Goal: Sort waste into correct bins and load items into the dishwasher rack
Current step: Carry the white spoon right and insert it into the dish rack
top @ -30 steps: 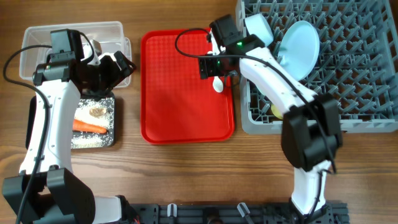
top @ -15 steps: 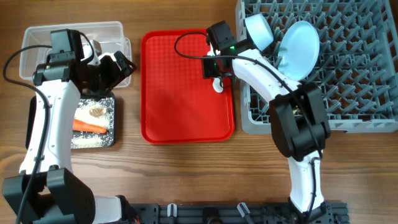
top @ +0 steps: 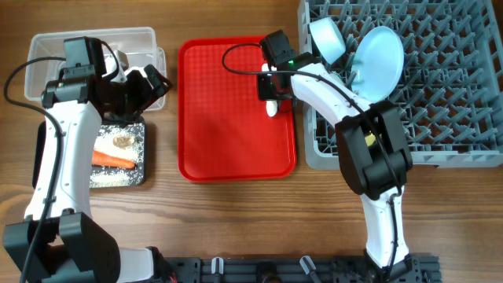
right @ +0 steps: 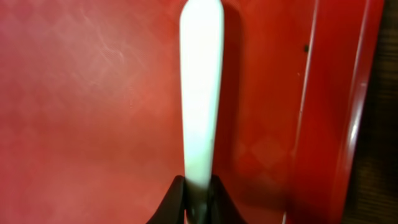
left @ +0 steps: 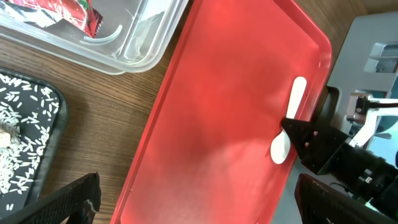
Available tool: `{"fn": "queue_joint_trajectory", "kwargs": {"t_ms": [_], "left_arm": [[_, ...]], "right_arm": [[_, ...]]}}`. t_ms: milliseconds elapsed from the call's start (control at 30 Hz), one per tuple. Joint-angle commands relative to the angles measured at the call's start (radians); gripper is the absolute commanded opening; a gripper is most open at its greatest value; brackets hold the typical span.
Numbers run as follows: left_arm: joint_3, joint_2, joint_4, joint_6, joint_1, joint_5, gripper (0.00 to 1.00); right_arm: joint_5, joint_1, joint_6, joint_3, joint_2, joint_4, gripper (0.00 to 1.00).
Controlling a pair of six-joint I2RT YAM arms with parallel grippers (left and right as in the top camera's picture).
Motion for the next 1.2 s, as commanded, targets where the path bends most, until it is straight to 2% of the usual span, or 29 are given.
{"fn": "queue_joint_trajectory", "kwargs": {"t_ms": [0,267,400,733,867,1033,1167], "left_arm": [[0.006,-0.013,0.002,0.002,0.004,0.001,1.00],[0.006,-0.013,0.002,0.002,0.004,0.001,1.00],[0.006,-0.013,0.002,0.002,0.004,0.001,1.00],[0.006,-0.013,0.002,0.002,0.004,0.001,1.00],[0.006,-0.013,0.002,0.002,0.004,0.001,1.00],[0.006,-0.013,0.002,0.002,0.004,0.001,1.00],[0.006,-0.013,0.002,0.002,0.004,0.001,1.00]], "right_arm": [[0.014,-0.002,0.007,-0.013,0.056,-0.011,0.04],[-0.039,-0.003,-0.031,-0.010,0.039,-0.025,0.05],[-0.043,-0.003,-0.058,-0.008,-0.040,-0.046,0.04],[-0.061,-0.014,-0.127,-0.008,-0.437,-0.168,0.04],[-0.009,-0.035,-0.127,-0.008,-0.594,-0.224,0.04],[0.030,-0.161,-0.127,-0.008,-0.727,-0.335,0.04],[0.029,-0.315,-0.129,-0.008,-0.754,-0.415,0.04]]}}
